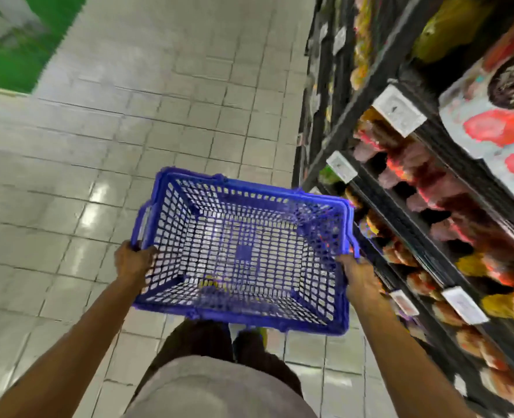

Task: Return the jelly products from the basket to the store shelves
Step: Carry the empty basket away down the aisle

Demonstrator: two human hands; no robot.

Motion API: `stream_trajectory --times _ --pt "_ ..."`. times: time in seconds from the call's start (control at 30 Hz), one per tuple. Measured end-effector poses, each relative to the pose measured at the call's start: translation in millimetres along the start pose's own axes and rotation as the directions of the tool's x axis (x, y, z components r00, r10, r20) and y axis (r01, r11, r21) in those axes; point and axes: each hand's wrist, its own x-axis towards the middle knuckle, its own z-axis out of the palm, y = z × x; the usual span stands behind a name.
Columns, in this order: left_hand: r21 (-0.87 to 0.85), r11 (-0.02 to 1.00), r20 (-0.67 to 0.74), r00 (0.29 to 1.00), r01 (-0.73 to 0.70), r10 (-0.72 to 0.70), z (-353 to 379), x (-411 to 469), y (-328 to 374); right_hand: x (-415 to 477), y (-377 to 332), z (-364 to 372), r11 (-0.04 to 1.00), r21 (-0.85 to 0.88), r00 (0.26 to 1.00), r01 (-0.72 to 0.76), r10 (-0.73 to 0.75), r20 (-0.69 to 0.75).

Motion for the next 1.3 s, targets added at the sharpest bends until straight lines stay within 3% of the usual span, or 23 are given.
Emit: stream_trajectory --times 0.1,0.2,0.3,0.47,0.87,1.3 --pt "-0.072 0.996 -0.094 0.994 0.045 -0.051 -42.4 24.4 -3.0 -3.2 -56.2 49.9 0.993 0.01 0.993 0.115 -0.115 -0.01" --pt "-0.172 0.978 -0.17 0.975 0.115 -0.145 -81.0 54.5 -3.3 -14.0 -108.2 107.4 0.992 -0.042 0.982 0.116 -0.109 0.152" --pt "-0.282 0.944 -0.214 0.947 0.174 -0.239 -116.2 86.3 -0.3 -19.6 -157.9 169.4 0.985 -0.019 0.981 0.172 -0.17 0.095" --pt "-0.433 0.869 -0.22 0.907 0.238 -0.358 -165.6 149.1 12.3 -30.7 -237.4 275.6 0.979 -0.036 0.973 0.198 -0.193 0.125" --pt "-0.628 0.753 -0.292 0.838 0.196 -0.462 -231.4 351.3 108.1 -36.5 -454.9 516.2 0.94 -0.077 0.928 0.331 -0.31 0.204" --pt "-0.802 0.582 -0.36 0.67 0.134 -0.649 -303.8 581.8 242.2 -69.6 -720.9 804.9 0.865 -0.113 0.831 0.489 -0.422 0.363"
